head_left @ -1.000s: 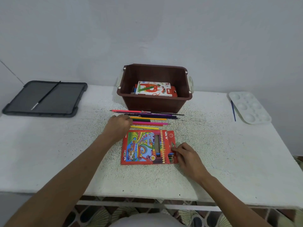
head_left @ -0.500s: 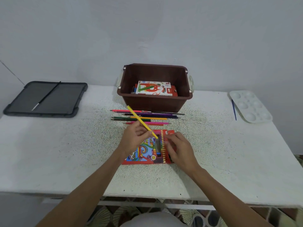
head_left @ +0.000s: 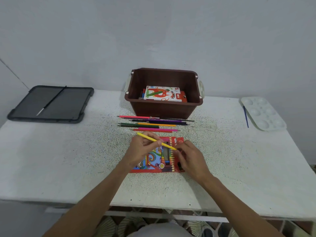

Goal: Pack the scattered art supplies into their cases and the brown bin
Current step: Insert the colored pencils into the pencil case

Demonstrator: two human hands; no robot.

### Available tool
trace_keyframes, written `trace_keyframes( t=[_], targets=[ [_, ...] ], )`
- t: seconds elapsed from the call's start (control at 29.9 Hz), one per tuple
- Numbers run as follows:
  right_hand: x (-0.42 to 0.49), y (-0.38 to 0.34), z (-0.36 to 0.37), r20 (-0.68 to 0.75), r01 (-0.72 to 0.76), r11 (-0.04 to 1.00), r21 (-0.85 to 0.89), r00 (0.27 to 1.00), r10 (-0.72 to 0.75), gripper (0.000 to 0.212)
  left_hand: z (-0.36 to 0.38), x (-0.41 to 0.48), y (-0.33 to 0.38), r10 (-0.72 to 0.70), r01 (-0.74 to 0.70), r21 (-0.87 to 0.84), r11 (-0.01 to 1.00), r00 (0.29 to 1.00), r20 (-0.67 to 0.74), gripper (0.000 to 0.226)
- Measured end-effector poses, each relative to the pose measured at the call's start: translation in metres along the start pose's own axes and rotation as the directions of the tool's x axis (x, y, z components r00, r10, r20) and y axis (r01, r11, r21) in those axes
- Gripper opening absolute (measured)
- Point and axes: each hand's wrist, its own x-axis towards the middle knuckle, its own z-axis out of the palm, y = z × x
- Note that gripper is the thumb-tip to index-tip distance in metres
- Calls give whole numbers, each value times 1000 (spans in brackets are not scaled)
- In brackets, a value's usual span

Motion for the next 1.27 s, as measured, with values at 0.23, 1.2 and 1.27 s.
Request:
trace_keyframes(
  t=[0.23, 1.2, 1.27],
  targets=[
    [-14, 58, -38, -57, -112, 951, -288, 993, 100, 12, -33, -5, -27, 150, -76, 588, 805, 986, -78, 10],
    [-29, 28, -9, 89, 146, 978, -149, 987, -134, 27, -53, -14, -77, 248, -204, 823, 530, 965, 80, 53],
    [-30, 31, -7, 73, 128, 985, -120, 990, -120, 23, -53, -14, -76, 262, -216, 824, 524, 961, 85, 52]
  ],
)
